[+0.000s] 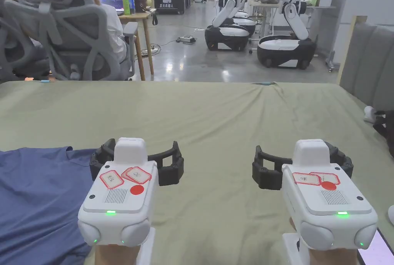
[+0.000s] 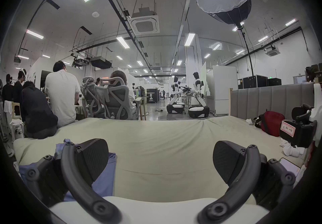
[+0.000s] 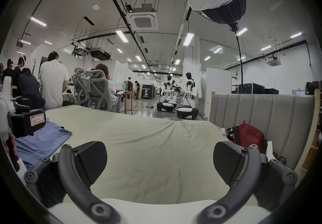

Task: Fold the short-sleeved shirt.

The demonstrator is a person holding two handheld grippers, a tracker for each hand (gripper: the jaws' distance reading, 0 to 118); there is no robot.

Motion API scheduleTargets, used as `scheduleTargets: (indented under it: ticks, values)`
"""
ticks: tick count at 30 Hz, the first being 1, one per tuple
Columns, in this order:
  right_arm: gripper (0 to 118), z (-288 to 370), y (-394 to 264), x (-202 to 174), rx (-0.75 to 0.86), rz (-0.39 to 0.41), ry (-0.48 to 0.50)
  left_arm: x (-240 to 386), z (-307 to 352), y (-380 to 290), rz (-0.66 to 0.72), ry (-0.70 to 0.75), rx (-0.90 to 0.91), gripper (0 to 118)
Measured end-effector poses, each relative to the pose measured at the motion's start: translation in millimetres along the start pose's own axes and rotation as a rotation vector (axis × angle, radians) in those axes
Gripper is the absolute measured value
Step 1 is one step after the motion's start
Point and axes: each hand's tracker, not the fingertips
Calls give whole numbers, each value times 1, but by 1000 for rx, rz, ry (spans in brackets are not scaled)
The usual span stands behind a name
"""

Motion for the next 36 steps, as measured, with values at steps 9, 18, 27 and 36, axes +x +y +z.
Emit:
scheduleTargets:
  ticks: [9, 18, 27, 36]
  values:
    - [118, 1, 2, 1, 2, -10, 9, -1, 1, 0, -10, -1, 6, 118]
    - [118, 3, 4, 3, 2, -18, 11, 2, 4, 2, -11, -16, 14, 118]
    - [118, 4, 5, 1, 3, -12, 14, 4, 6, 5, -2, -21, 10, 118]
    - [118, 3, 4, 0, 2, -1, 13, 8, 12, 1, -4, -38, 1, 118]
